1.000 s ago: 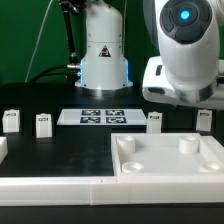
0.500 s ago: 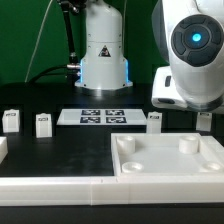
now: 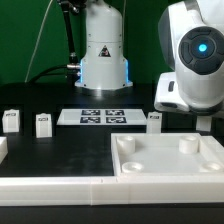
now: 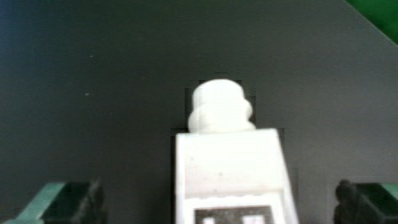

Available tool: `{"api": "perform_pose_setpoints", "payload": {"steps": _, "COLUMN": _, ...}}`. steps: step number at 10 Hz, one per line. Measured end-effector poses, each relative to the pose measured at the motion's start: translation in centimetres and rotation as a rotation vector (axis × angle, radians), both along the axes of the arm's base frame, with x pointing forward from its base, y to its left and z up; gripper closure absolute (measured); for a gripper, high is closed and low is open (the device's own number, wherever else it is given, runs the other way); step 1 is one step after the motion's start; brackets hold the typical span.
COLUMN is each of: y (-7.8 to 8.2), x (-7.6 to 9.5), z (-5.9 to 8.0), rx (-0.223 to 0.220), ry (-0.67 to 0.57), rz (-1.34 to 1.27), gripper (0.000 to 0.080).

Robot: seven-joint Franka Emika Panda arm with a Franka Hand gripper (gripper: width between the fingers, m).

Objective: Assemble one leg

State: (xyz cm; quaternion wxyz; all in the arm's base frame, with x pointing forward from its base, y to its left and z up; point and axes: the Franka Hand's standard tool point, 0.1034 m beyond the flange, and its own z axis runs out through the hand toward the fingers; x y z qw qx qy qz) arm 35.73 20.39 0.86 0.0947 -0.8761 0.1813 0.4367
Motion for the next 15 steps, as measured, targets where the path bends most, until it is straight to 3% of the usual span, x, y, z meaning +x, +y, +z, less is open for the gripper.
{"api": "perform_pose_setpoints", "payload": {"steps": 1, "y": 0.0, "x": 0.0, "z": 0.0, "rx": -0.003, "ry": 0.001, "rz": -0.003, "gripper": 0.0151}}
{"api": "perform_pose_setpoints", "payload": {"steps": 2, "y": 0.0, "x": 0.0, "z": 0.0, "rx": -0.002, "ry": 0.001, "rz": -0.003, "gripper": 0.0267}}
{"api": "perform_pose_setpoints", "payload": {"steps": 3, "y": 0.0, "x": 0.0, "z": 0.0, "rx": -0.003, "ry": 0.001, "rz": -0.003, "gripper": 0.0267}}
{"api": "perform_pose_setpoints", "payload": {"steps": 4, "y": -0.1, "x": 0.0, "z": 0.0, "rx": -0.003, "ry": 0.001, "rz": -0.003, "gripper": 0.0450}}
{"api": "perform_pose_setpoints", "payload": {"steps": 5, "y": -0.1, "x": 0.0, "z": 0.0, "rx": -0.003, "ry": 0.001, "rz": -0.003, "gripper": 0.0512}}
{"api": "perform_pose_setpoints", "payload": {"steps": 11, "y": -0.3, "x": 0.0, "z": 0.3, "rx": 0.000, "ry": 0.011, "rz": -0.003, "gripper": 0.0512}}
{"api": "perform_pose_setpoints", "payload": {"steps": 15, "y": -2.8, "x": 1.7, "z": 6.5, "rx": 0.031, "ry": 0.052, "rz": -0.021, "gripper": 0.0512}}
